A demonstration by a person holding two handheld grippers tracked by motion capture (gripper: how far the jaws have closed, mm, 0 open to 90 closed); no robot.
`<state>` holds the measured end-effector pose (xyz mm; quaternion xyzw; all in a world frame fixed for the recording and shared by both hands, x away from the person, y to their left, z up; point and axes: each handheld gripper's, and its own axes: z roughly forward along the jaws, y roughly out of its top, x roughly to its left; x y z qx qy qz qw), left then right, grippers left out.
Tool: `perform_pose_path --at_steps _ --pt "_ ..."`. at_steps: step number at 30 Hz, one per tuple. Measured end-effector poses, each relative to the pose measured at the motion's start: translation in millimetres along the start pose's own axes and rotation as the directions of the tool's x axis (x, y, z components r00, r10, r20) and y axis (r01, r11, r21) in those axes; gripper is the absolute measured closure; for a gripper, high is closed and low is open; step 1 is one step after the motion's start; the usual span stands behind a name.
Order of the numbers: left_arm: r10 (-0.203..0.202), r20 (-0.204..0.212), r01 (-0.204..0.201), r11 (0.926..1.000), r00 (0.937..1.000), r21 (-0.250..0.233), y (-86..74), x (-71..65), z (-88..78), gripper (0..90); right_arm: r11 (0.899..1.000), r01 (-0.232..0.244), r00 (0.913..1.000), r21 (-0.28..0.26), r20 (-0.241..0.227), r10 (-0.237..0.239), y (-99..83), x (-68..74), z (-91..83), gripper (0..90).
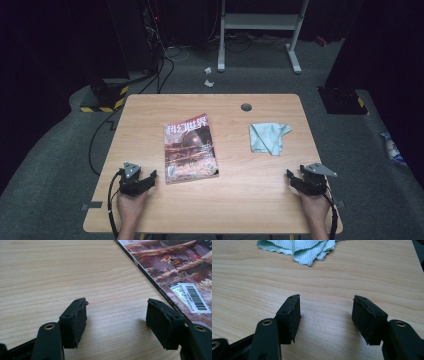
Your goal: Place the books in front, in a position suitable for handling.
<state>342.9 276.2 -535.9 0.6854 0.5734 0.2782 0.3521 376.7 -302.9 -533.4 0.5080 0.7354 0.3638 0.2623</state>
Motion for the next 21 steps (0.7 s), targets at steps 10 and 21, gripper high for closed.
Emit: perform_pose_path --at_steps 10,21 --pt "-0.006 0.000 0.006 1.0000 1.0000 0.004 0.4 0.8 0.3 29.7 1.000 0.003 1.0000 0.000 -0.001 -0.003 -0.1 -0.1 -0.2 39.8" --pt "0.015 -0.013 -0.015 0.9999 0.9998 0.007 -0.4 -3.3 0.1 29.6 1.000 0.009 0.9999 0.001 -0.009 -0.009 -0.2 -0.1 -0.4 39.7"
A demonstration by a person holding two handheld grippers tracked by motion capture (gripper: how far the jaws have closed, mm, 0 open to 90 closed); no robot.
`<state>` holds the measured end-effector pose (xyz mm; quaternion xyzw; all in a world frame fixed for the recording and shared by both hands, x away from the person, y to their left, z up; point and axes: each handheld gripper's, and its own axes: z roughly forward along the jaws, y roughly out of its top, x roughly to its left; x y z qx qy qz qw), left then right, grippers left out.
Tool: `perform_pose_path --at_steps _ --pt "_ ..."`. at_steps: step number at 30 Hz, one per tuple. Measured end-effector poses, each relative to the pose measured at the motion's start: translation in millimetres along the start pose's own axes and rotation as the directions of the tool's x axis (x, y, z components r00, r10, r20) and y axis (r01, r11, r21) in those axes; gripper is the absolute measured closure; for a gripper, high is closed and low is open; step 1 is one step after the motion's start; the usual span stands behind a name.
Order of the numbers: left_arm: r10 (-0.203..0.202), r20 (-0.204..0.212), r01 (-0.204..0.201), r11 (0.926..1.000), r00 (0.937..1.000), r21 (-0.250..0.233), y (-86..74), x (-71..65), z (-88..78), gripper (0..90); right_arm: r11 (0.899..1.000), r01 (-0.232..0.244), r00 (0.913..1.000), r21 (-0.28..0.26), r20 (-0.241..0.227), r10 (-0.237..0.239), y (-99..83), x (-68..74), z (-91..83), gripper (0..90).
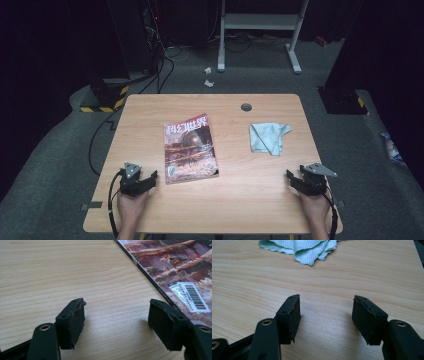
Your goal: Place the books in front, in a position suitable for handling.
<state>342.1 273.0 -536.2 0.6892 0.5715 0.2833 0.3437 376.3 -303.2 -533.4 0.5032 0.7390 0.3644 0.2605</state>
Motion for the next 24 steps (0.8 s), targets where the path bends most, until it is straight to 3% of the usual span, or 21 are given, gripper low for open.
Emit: perform_pose_path --at_steps 12,18,24 --pt "0.015 0.023 -0.016 0.9998 0.9996 0.008 0.8 -3.1 -1.3 30.6 1.000 0.001 1.0000 -0.001 -0.004 -0.001 -0.1 0.3 -0.1 39.5" --pt "0.046 0.031 -0.046 0.9989 0.9985 0.006 1.1 -5.8 -1.5 32.8 1.000 0.005 1.0000 -0.002 -0.004 -0.005 -0.2 0.7 -0.2 39.5" --pt "-0.005 0.075 0.004 0.9999 0.9972 0.013 2.6 -6.9 -3.1 33.1 1.000 0.007 1.0000 -0.004 -0.005 -0.007 -0.3 1.0 -0.3 39.4"
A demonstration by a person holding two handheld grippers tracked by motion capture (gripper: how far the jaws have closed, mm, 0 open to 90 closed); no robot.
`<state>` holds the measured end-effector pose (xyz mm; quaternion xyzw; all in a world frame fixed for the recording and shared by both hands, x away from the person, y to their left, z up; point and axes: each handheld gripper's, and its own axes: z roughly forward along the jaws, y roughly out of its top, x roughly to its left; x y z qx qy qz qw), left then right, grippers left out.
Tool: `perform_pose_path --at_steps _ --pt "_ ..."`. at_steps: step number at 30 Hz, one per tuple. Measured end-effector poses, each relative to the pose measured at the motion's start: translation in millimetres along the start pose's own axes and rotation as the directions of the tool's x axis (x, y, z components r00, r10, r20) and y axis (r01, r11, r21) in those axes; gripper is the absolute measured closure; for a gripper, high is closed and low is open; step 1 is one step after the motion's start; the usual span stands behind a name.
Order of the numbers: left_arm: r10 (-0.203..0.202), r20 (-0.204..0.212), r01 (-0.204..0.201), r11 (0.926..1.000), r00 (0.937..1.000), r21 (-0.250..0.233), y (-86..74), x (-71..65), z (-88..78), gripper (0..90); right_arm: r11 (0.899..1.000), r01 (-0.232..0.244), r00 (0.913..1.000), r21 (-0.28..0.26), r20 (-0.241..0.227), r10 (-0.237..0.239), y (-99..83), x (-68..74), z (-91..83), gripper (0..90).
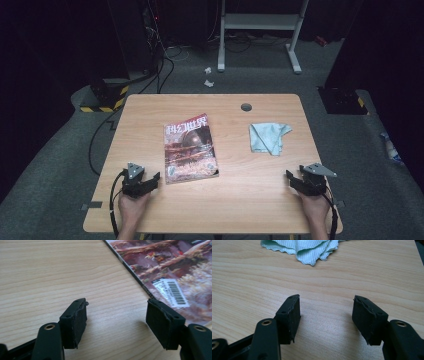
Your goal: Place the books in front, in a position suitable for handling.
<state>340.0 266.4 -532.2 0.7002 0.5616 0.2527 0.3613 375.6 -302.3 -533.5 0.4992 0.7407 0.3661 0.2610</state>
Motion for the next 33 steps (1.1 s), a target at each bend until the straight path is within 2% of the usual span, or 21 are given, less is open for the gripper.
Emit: perform_pose_path --at_steps 5,7,9,13,16,21,27,31,33 --pt "-0.043 0.034 0.044 0.9990 0.9985 -0.011 2.7 -1.8 -0.1 31.6 1.000 0.002 1.0000 0.000 -0.003 -0.002 -0.1 -0.1 -0.1 39.3" --pt "-0.079 0.055 0.080 0.9968 0.9953 -0.003 4.0 -3.6 0.4 31.4 1.000 0.008 1.0000 0.000 -0.003 -0.008 -0.1 0.3 -0.2 39.3" --pt "-0.081 0.060 0.081 0.9967 0.9948 0.009 5.6 -5.7 0.9 31.2 1.000 0.008 1.0000 0.000 -0.003 -0.008 -0.1 -0.1 -0.1 39.2" --pt "-0.061 0.073 0.060 0.9980 0.9954 0.018 12.7 -10.9 1.0 31.2 1.000 0.008 1.0000 0.000 -0.002 -0.008 -0.2 0.2 -0.2 39.2" --pt "-0.071 0.085 0.070 0.9974 0.9938 0.017 17.8 -15.0 2.7 31.2 1.000 0.007 1.0000 0.002 -0.003 -0.007 -0.2 0.1 -0.3 39.2" --pt "-0.058 0.096 0.056 0.9981 0.9937 0.027 25.7 -27.0 8.7 31.4 1.000 0.009 0.9999 0.000 -0.005 -0.009 -0.3 0.5 -0.3 39.0" --pt "-0.015 0.097 0.011 0.9988 0.9952 0.048 35.4 -39.2 17.4 31.8 1.000 0.011 0.9999 0.000 -0.005 -0.011 -0.4 0.2 -0.5 38.9" --pt "-0.011 0.096 0.006 0.9986 0.9953 0.053 40.5 -44.4 23.2 31.9 1.000 0.012 0.9999 0.002 -0.006 -0.012 -0.5 0.8 -0.6 38.9" --pt "-0.023 0.095 0.018 0.9984 0.9952 0.054 41.3 -45.7 26.2 32.2 1.000 0.013 0.9999 0.002 -0.005 -0.013 -0.4 0.5 -0.5 38.7"
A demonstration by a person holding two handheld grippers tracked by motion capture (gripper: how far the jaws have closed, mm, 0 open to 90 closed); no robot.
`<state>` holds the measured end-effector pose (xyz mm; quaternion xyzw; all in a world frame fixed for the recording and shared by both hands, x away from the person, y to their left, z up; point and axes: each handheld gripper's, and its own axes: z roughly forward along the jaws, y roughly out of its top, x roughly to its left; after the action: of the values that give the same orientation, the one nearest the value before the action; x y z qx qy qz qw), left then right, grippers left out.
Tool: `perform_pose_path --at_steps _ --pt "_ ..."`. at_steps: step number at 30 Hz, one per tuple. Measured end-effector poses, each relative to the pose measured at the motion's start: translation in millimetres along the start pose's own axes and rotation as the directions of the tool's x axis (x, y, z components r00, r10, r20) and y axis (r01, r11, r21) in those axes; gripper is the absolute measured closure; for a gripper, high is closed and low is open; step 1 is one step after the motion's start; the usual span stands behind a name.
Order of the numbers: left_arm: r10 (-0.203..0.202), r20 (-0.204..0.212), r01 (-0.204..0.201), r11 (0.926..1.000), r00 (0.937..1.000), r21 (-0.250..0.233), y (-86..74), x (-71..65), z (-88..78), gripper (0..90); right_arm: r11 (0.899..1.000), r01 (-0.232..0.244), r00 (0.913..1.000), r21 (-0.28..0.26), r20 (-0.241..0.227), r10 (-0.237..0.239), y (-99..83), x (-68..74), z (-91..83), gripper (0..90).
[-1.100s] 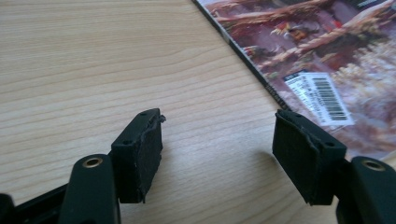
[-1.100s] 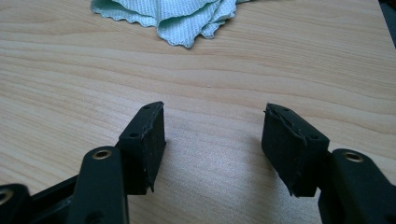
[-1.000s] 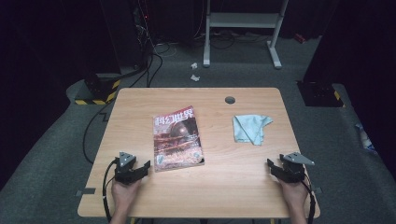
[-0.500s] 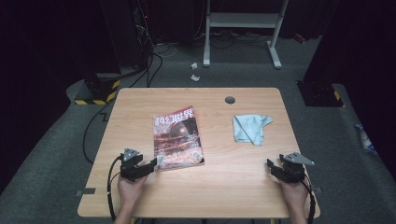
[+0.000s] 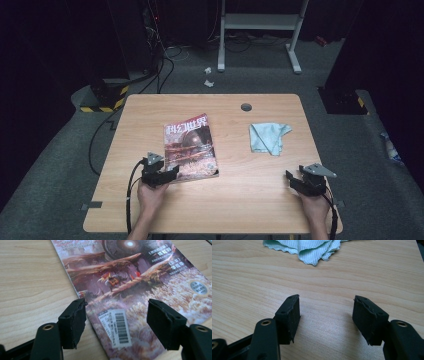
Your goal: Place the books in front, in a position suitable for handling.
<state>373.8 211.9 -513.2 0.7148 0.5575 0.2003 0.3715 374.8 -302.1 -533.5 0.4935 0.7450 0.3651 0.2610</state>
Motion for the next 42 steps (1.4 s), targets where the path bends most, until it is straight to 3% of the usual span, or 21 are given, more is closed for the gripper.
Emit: perform_pose_path --at_steps 6,10,16,25,31,35,37,40,42 --pt "0.014 -0.021 -0.013 0.9994 0.9997 0.033 2.4 -3.0 7.7 31.9 1.000 -0.004 1.0000 -0.001 -0.001 0.004 0.0 0.0 0.0 38.7" --pt "0.044 -0.049 -0.041 0.9975 0.9978 0.058 3.9 -3.7 12.2 30.9 1.000 -0.005 1.0000 0.000 -0.001 0.005 0.0 0.1 0.0 38.6" --pt "0.018 -0.037 -0.015 0.9972 0.9991 0.073 4.0 -1.1 14.2 29.9 1.000 -0.004 1.0000 -0.001 -0.001 0.004 0.0 -0.1 0.0 38.6" --pt "0.030 -0.030 -0.028 0.9968 0.9991 0.074 4.0 0.4 14.8 29.5 1.000 -0.011 0.9999 0.006 -0.011 0.011 1.1 -0.2 0.4 39.7" --pt "0.035 -0.027 -0.033 0.9967 0.9990 0.074 3.9 1.1 14.6 29.7 1.000 0.003 0.9998 0.028 -0.022 -0.002 5.5 0.3 0.7 48.0" --pt "0.034 -0.022 -0.033 0.9973 0.9992 0.066 3.1 1.7 14.5 30.3 0.999 0.041 0.9992 0.028 0.002 -0.041 9.8 8.0 -1.7 53.6" --pt "0.031 -0.022 -0.030 0.9976 0.9993 0.063 2.7 1.3 14.6 30.3 1.000 0.028 0.9990 0.012 -0.034 -0.028 14.3 13.5 -4.1 55.0" --pt "0.031 -0.022 -0.030 0.9975 0.9993 0.064 2.7 1.4 14.5 30.3 0.999 0.053 0.9963 -0.002 -0.068 -0.053 23.8 23.1 -3.1 55.7" --pt "0.031 -0.021 -0.030 0.9976 0.9993 0.063 2.6 1.4 14.5 30.3 0.999 0.053 0.9945 0.013 -0.091 -0.052 30.6 30.0 0.1 55.6"
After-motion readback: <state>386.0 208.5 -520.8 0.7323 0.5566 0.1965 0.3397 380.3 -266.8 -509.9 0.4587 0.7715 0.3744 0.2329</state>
